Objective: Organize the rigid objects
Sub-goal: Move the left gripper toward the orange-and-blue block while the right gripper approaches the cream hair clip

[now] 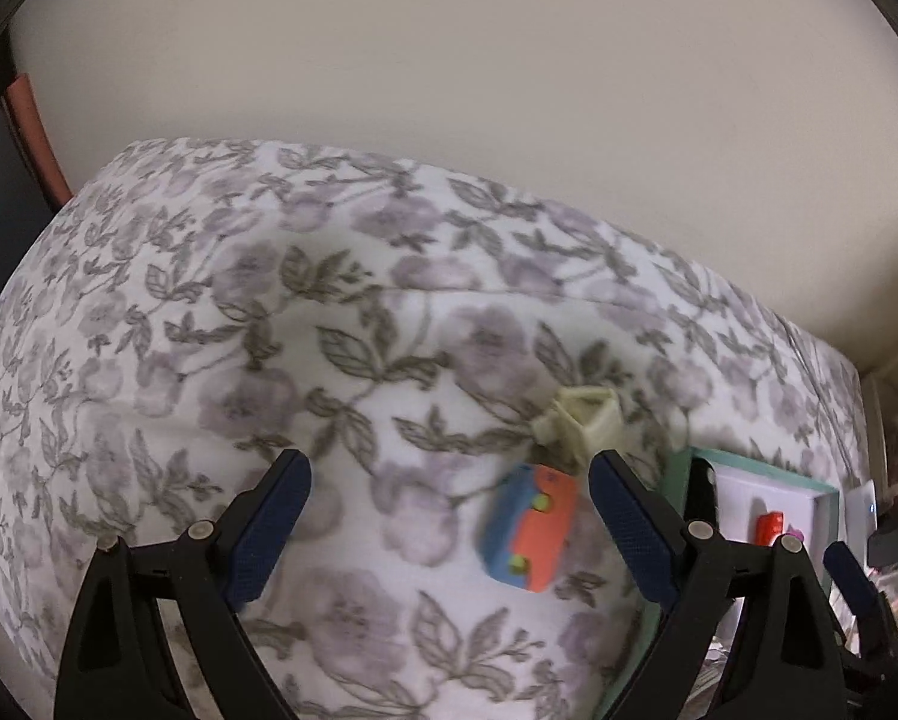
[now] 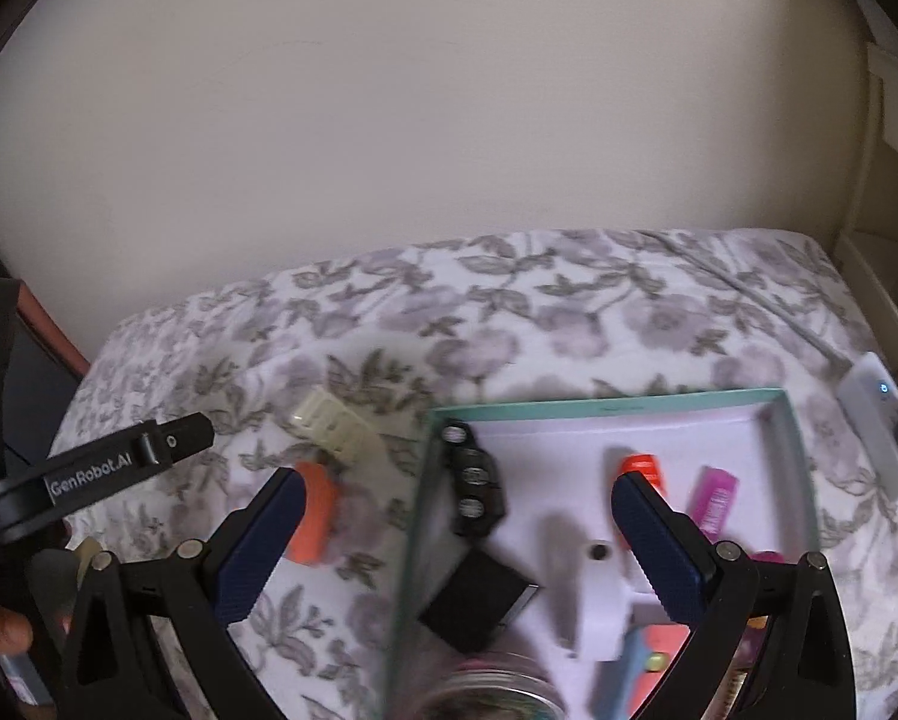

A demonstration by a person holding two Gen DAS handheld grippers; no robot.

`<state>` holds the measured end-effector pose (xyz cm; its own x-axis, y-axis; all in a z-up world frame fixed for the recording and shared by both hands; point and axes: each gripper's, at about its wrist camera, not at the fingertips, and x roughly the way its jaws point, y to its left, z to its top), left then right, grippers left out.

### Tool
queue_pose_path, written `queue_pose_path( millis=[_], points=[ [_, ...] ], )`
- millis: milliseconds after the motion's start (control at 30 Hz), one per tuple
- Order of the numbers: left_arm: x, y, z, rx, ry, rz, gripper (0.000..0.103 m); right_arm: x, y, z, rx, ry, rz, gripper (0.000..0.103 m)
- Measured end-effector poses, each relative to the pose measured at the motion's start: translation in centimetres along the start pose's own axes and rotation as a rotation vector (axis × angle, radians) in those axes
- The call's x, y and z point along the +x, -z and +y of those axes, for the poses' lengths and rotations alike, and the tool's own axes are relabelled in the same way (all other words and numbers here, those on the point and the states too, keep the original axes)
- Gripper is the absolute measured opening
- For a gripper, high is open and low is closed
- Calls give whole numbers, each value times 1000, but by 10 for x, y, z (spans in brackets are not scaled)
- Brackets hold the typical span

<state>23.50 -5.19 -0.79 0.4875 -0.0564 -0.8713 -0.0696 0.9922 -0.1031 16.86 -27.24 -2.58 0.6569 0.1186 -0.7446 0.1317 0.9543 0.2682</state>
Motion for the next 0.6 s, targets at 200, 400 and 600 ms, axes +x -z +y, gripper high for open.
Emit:
queue_pose_path(
  millis=[200, 400, 600],
  points=[
    [5, -8, 22, -25, 5, 6, 94, 8, 3, 15, -10, -11, -3, 103],
    [24, -5, 21, -23, 49, 66, 94, 17, 8, 30, -45, -3, 14, 102],
    [56, 8, 1, 51, 65, 155, 94, 28, 13, 29, -43, 36, 45, 102]
  ],
)
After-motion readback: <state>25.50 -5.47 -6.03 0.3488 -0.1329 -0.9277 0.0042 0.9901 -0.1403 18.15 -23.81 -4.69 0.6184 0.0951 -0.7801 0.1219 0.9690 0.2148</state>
